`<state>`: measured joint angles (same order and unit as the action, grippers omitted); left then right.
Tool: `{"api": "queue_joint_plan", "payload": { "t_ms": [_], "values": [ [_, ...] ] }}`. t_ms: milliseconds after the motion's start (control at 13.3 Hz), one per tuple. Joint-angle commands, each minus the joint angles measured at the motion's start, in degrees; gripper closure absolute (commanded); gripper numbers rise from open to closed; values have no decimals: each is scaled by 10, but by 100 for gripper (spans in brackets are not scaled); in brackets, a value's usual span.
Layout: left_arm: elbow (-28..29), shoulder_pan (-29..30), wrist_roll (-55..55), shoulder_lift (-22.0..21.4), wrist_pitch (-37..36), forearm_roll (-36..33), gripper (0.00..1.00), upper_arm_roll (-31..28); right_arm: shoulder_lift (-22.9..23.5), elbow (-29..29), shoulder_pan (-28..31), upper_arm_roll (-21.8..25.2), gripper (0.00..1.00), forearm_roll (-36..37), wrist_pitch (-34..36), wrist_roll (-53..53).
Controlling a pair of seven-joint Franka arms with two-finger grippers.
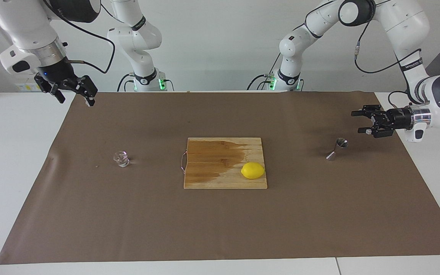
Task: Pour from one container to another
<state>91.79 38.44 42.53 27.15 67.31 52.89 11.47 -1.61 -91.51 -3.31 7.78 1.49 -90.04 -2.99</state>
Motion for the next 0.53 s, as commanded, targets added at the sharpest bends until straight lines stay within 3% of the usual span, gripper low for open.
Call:
{"api": "queue_joint_plan", "payload": {
  "t_ms": [0, 452],
  "values": [
    [-17, 8, 23, 41, -11, 24, 0, 8, -13, -14, 3, -2, 0, 9, 0, 7],
    [-88, 46, 24, 148, -17, 31, 0, 43, -16, -14, 8, -1, 0, 8, 0, 14]
  ]
}}
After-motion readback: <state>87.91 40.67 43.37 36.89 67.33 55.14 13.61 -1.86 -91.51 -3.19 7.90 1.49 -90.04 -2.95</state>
